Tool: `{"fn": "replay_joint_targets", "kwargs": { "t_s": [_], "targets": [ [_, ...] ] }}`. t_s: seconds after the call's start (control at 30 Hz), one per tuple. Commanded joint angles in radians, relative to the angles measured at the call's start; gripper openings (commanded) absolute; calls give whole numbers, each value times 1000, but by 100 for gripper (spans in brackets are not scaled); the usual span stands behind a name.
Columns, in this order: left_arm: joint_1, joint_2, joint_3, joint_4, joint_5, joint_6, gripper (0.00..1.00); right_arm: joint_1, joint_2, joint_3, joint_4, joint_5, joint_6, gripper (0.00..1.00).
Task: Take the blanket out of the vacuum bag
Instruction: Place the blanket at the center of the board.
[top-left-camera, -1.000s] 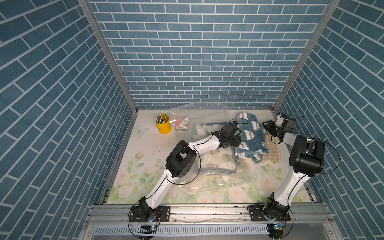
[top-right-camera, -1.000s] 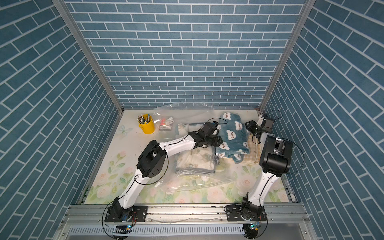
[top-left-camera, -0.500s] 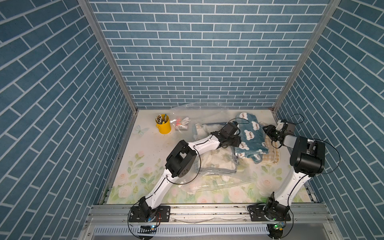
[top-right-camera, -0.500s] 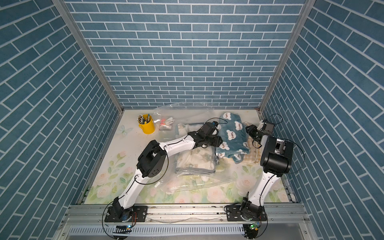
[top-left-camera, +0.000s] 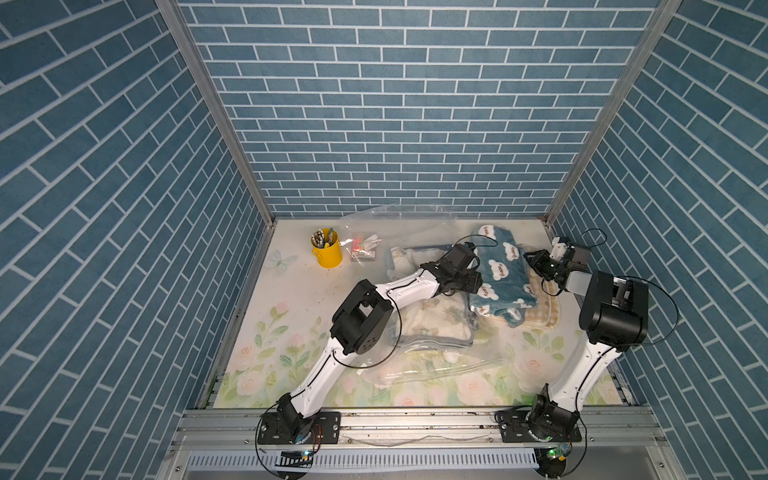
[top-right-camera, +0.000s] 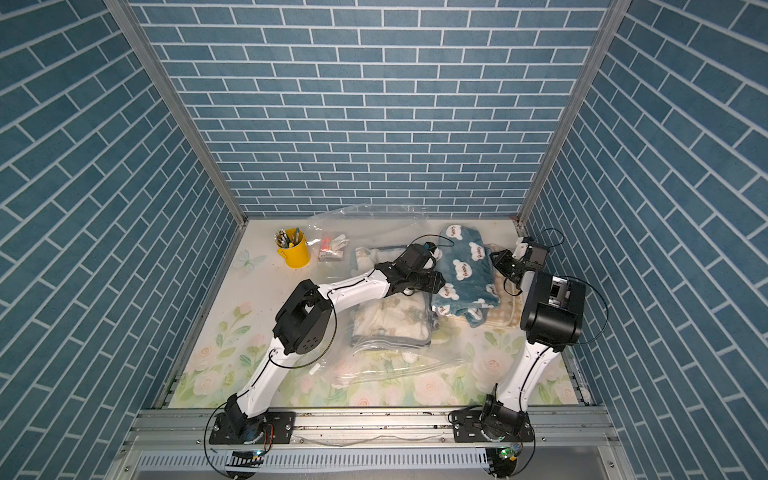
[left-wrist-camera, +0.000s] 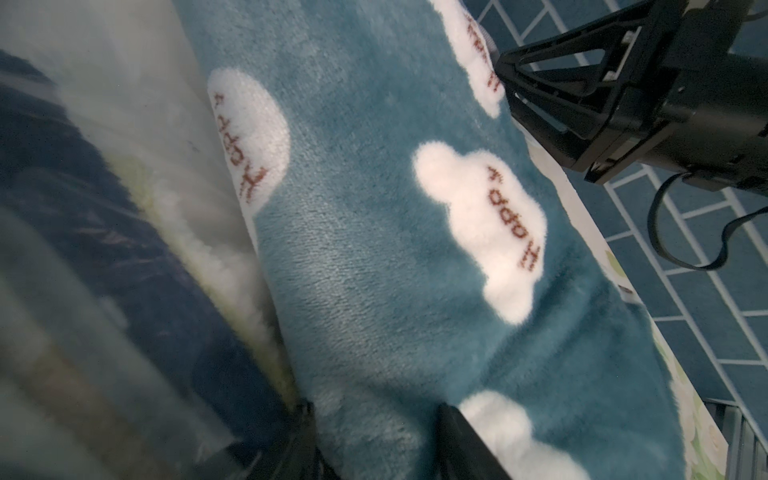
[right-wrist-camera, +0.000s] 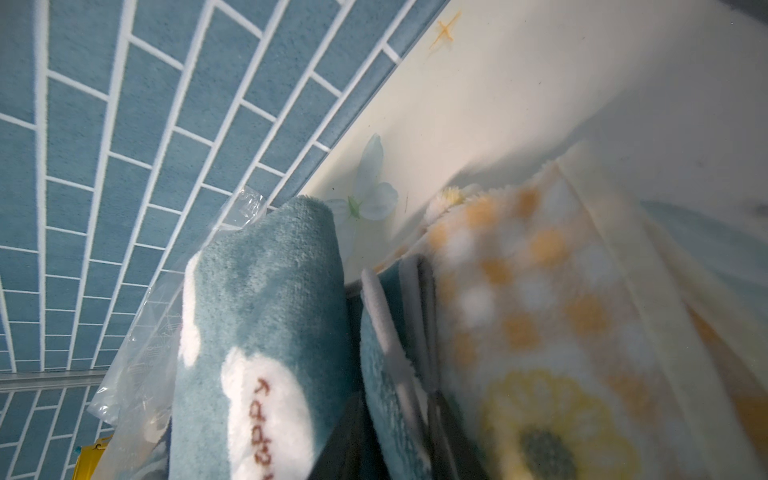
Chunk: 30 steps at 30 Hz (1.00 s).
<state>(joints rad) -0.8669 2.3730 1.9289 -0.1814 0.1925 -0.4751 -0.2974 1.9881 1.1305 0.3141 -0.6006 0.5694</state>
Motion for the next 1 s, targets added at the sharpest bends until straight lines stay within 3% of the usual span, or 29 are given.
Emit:
{"fn": "replay_joint_targets", "kwargs": {
  "t_s": [0.0,0.1,0.37,0.47,0.73,0.97],
  "targets": [
    [17,-27,-26,-18,2,5,51,4,19,10,-8,10,-35,38],
    [18,-28,-25,-16,3,5,51,4,40,30,-29,23,-53,41],
    [22,-21,-19,-15,9,4,48,10,50,22,37,-19,-31,0],
    [23,-23,-19,-15,3,3,45,20,-22,-22,84,-14,-8,0],
    [23,-51,-37,-10,-7,4,44,39,-226,-121,70,139,-7,0],
    [22,-87,-61,-14,-28,15,44,11,-327,-139,50,164,7,0]
  ]
}}
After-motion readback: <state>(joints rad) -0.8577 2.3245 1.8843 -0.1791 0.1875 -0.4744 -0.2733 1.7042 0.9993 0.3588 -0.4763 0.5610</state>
